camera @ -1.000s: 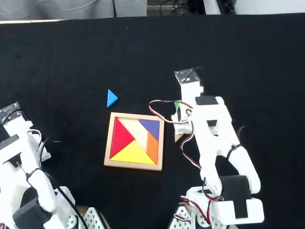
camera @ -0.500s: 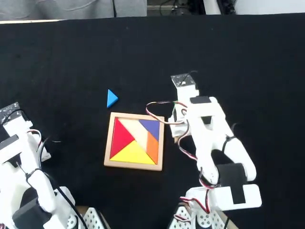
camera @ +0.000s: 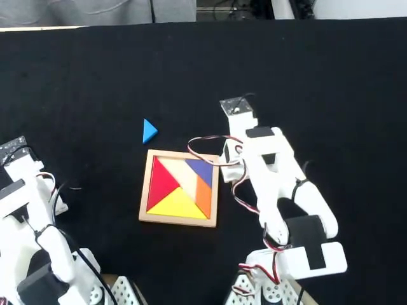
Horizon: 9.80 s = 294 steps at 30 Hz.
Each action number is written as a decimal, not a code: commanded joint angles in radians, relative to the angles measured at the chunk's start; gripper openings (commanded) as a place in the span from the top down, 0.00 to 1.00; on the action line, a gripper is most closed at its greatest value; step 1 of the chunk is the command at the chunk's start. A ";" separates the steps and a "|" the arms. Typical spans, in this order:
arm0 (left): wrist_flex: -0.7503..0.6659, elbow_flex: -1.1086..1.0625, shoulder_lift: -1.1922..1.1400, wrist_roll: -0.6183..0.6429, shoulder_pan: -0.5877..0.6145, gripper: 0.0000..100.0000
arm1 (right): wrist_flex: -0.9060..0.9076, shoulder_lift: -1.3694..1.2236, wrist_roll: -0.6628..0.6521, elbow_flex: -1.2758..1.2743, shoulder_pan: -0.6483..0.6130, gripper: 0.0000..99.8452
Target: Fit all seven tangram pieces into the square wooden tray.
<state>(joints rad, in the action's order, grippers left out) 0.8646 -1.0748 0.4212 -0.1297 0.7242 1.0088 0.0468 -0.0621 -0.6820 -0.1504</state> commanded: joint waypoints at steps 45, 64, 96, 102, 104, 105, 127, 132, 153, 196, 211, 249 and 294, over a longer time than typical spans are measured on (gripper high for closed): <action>-0.011 -0.001 0.025 -0.005 -0.010 0.97 | -0.011 -0.124 0.002 0.111 0.021 0.99; -0.011 -0.001 0.025 -0.005 -0.007 0.97 | 0.095 0.223 0.015 0.163 -0.256 0.99; -0.011 -0.001 0.025 -0.006 -0.007 0.97 | -0.077 0.105 0.494 -0.004 -0.365 0.99; -0.011 -0.001 0.025 -0.006 -0.005 0.97 | -0.081 0.104 0.496 -0.005 -0.365 0.99; -0.011 -0.001 0.025 -0.006 -0.005 0.97 | -0.081 0.104 0.496 -0.016 -0.365 0.99; -0.011 -0.001 0.025 -0.006 -0.005 0.97 | -0.081 0.104 0.496 -0.021 -0.367 0.99; -0.011 -0.001 0.025 -0.006 -0.005 0.97 | -0.092 0.107 0.491 -0.047 -0.374 0.88; -0.011 -0.001 0.025 -0.006 -0.005 0.97 | -0.091 0.113 0.488 -0.045 -0.388 0.88; -0.011 -0.001 0.025 -0.006 -0.005 0.97 | -0.095 0.105 0.430 -0.019 -0.493 0.88; -0.011 -0.001 0.025 -0.006 -0.005 0.97 | 0.028 -0.137 -0.040 0.157 -0.427 0.88; -0.011 -0.001 0.025 -0.006 -0.005 0.97 | 0.127 -0.194 -0.071 0.219 -0.422 0.94; -0.011 -0.001 0.025 -0.006 -0.005 0.97 | 0.163 -0.298 -0.117 0.562 -0.420 0.95; -0.011 -0.001 0.025 -0.006 -0.005 0.97 | 0.160 -0.410 -0.155 0.604 -0.459 0.84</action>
<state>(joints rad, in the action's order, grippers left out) 0.8646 -1.0748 0.4212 -0.1297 0.7242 1.1822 -0.3583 -0.2156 -0.1297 -0.6229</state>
